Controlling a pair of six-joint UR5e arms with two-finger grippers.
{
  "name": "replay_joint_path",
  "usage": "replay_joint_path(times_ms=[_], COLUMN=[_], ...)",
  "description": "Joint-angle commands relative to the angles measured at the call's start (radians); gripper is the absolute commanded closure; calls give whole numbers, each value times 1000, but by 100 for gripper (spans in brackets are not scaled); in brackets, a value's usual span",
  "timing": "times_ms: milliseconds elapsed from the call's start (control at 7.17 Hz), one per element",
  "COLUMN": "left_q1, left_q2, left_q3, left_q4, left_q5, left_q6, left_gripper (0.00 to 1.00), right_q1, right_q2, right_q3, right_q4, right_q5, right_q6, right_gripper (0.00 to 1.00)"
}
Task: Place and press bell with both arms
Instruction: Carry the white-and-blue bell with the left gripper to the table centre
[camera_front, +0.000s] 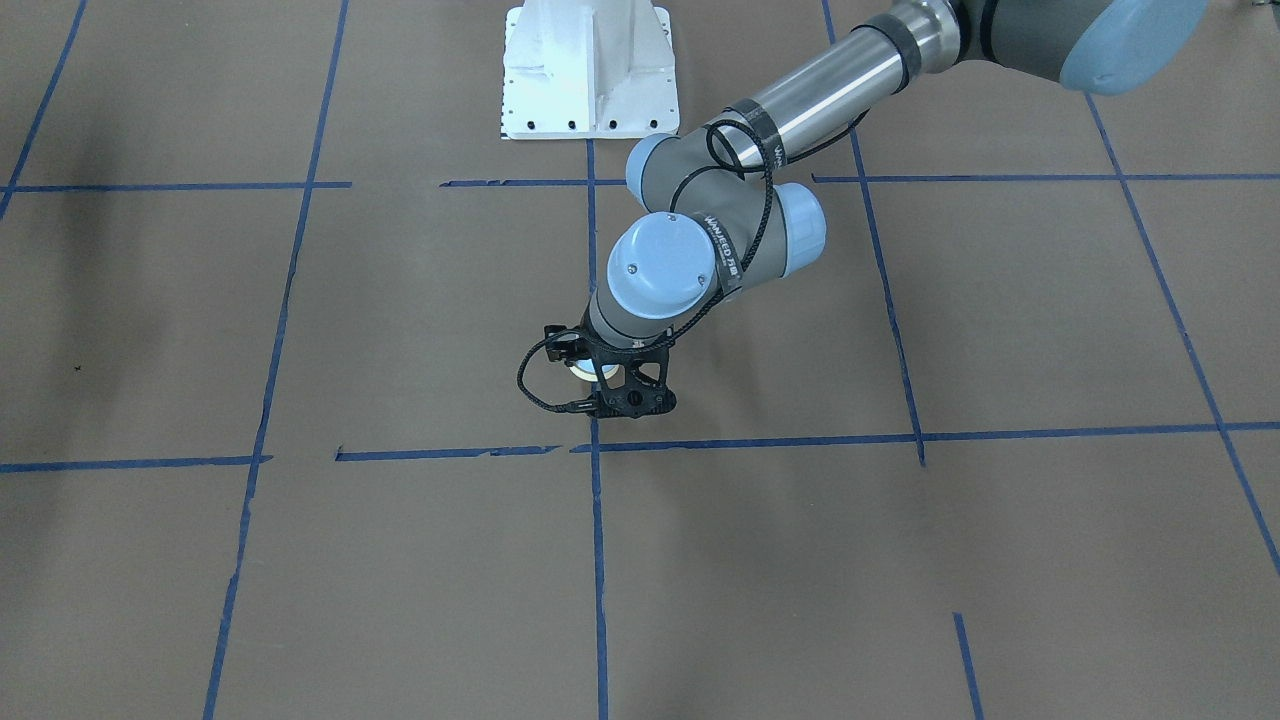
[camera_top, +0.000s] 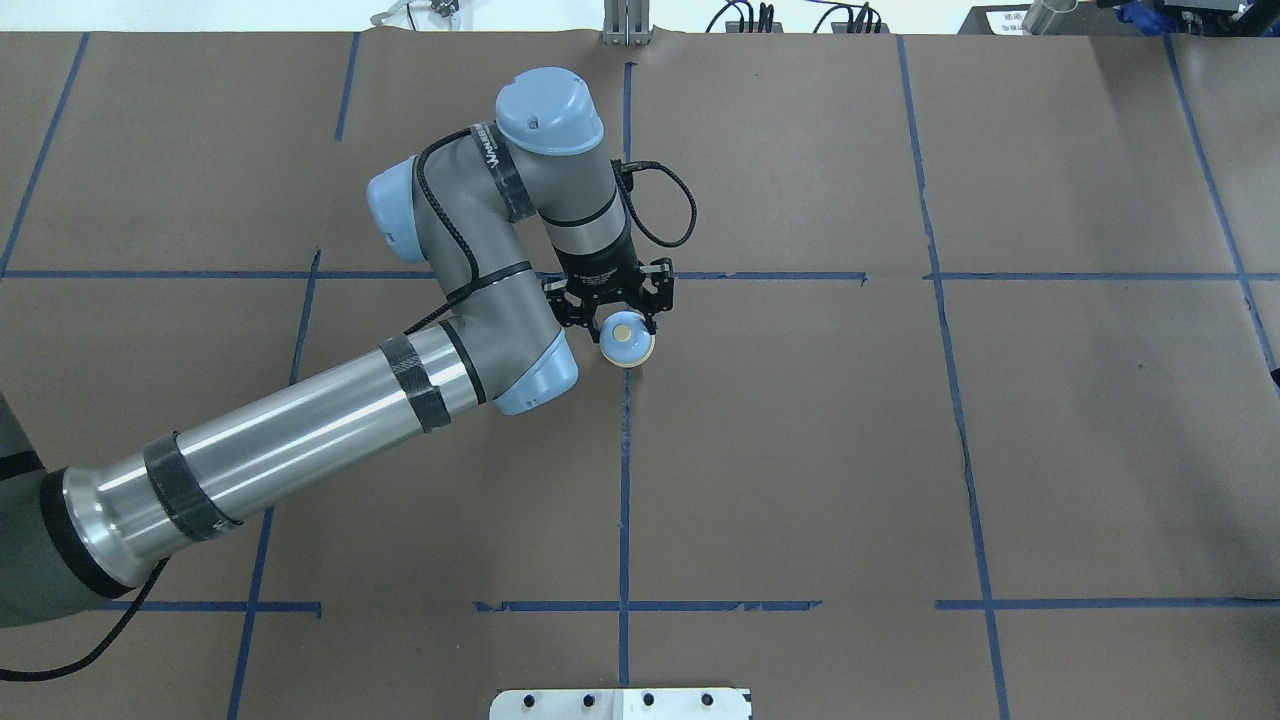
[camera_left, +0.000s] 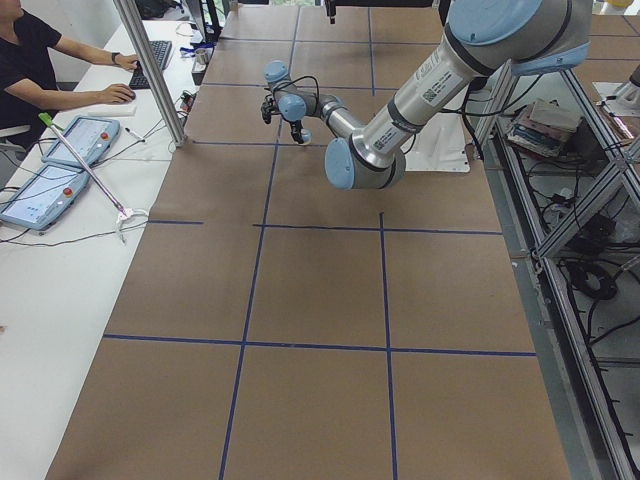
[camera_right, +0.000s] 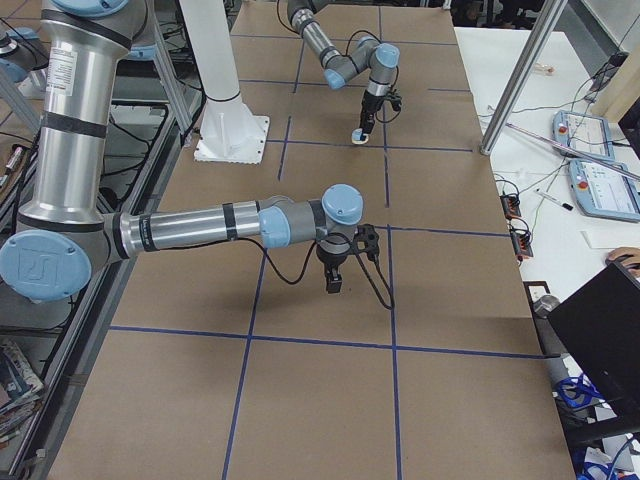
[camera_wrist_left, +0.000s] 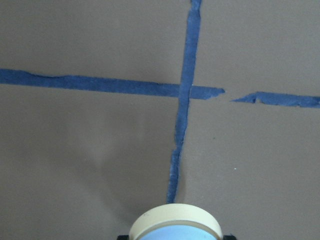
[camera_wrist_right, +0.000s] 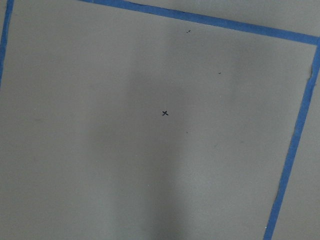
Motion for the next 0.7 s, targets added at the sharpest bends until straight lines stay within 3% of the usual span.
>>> replay_joint_path(times_ms=[0,140,279,419,558], left_q1=[7,6,7,7,6], left_q2=[-7,-9,-9,-12,-12], left_q3=[15,16,15,15,12], left_q4=[2,2,2,0,0], left_q5=[38,68,71,107,109], left_q6=[-10,-10,-7,-11,-10], left_gripper=[71,65,22,0,0], right_q1=[0,0,0,0,0], right_q2=[0,0,0,0,0], right_q3=[1,1,1,1,1], right_q4=[0,-1,0,-1,-2], right_q5=[0,0,0,2,2], right_q6=[0,0,0,0,0], right_gripper=[0,0,0,0,0])
